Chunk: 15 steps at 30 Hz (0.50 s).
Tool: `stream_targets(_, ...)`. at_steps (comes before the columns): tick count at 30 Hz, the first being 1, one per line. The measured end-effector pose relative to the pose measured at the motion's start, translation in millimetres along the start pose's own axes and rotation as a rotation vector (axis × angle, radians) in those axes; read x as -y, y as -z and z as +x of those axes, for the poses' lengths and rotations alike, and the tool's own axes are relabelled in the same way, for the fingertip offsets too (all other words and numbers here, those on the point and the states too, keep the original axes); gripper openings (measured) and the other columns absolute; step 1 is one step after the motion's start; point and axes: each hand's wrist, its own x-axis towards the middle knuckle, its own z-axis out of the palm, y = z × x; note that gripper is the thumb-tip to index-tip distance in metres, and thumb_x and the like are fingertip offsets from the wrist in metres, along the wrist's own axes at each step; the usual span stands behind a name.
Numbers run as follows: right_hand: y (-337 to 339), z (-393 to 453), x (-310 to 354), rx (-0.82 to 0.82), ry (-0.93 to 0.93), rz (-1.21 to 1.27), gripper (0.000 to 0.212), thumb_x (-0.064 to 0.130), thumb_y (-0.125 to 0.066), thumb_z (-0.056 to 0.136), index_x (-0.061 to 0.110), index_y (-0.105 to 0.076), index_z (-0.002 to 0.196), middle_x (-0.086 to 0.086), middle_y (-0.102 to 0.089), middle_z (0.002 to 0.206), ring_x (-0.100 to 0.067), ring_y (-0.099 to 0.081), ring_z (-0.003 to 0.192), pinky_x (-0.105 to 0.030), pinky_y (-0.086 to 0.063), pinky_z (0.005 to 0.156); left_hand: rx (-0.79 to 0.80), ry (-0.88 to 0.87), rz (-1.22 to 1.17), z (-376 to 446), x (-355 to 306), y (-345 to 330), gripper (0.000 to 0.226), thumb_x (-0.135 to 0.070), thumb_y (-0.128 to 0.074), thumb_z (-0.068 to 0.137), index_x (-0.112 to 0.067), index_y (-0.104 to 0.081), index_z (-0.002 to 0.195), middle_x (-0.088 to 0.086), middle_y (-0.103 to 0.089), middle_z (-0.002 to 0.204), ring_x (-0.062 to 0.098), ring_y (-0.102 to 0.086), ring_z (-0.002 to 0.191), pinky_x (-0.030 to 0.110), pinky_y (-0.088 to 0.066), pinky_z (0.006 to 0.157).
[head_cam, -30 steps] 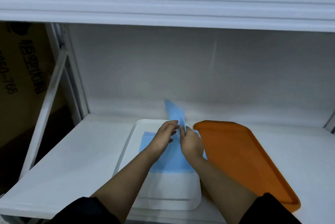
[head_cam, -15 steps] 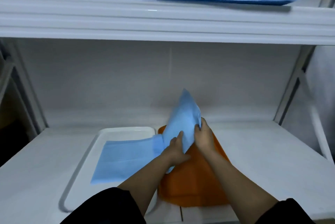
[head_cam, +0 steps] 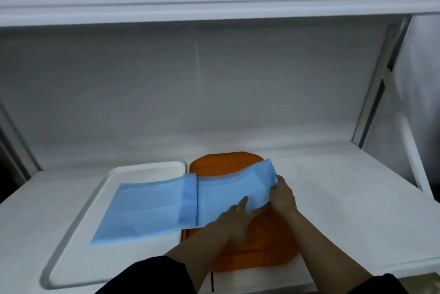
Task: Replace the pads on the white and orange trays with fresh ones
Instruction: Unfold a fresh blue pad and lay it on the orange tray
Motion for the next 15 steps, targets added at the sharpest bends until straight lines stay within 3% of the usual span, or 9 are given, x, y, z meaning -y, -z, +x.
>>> stream_targets(3, 4.3, 7.1, -11.4, -0.041, -0.028, 0.031, 0.038, 0.015, -0.034, 0.098, 0.012, -0.043, 0.134, -0.015, -0.055, 0.127, -0.036, -0.052, 0.114, -0.034, -0.037, 0.087, 0.012, -0.027, 0.153, 2.6, 1.3, -8.1, 0.077, -0.032, -0.053, 0.091, -0.041, -0.003, 0.149, 0.002, 0.018, 0.158, 0.035, -0.005, 0.145, 0.049, -0.030, 0.109)
stream_targets(8, 19.4, 15.3, -29.3, -0.122, -0.061, 0.070, 0.038, 0.014, -0.035, 0.097, 0.014, -0.043, 0.134, -0.016, -0.056, 0.125, -0.038, -0.052, 0.112, -0.035, -0.035, 0.084, 0.091, 0.147, 0.162, 11.3, 2.3, -13.4, 0.067, -0.042, -0.036, 0.098, -0.012, -0.009, 0.152, 0.000, 0.019, 0.158, 0.027, 0.003, 0.146, 0.050, -0.023, 0.112)
stream_targets(12, 29.2, 17.4, -43.9, -0.158, -0.075, 0.083, 0.049, 0.027, -0.037, 0.086, 0.013, -0.044, 0.133, -0.014, -0.059, 0.121, -0.037, -0.054, 0.108, -0.035, -0.038, 0.084, 0.111, 0.113, 0.158, 14.6, -2.1, -16.8, 0.067, -0.045, -0.036, 0.097, -0.018, -0.009, 0.152, 0.001, 0.016, 0.159, 0.026, 0.002, 0.146, 0.049, -0.018, 0.115)
stream_targets(15, 30.8, 17.1, -49.2, -0.156, -0.105, 0.078, 0.048, 0.017, -0.045, 0.095, 0.016, -0.034, 0.141, -0.016, -0.056, 0.128, -0.038, -0.053, 0.113, -0.040, -0.039, 0.093, 0.128, 0.102, 0.115, 14.8, -6.3, -17.4, 0.067, -0.045, -0.039, 0.096, -0.024, -0.009, 0.152, 0.002, 0.016, 0.159, 0.027, 0.004, 0.146, 0.050, -0.017, 0.115)
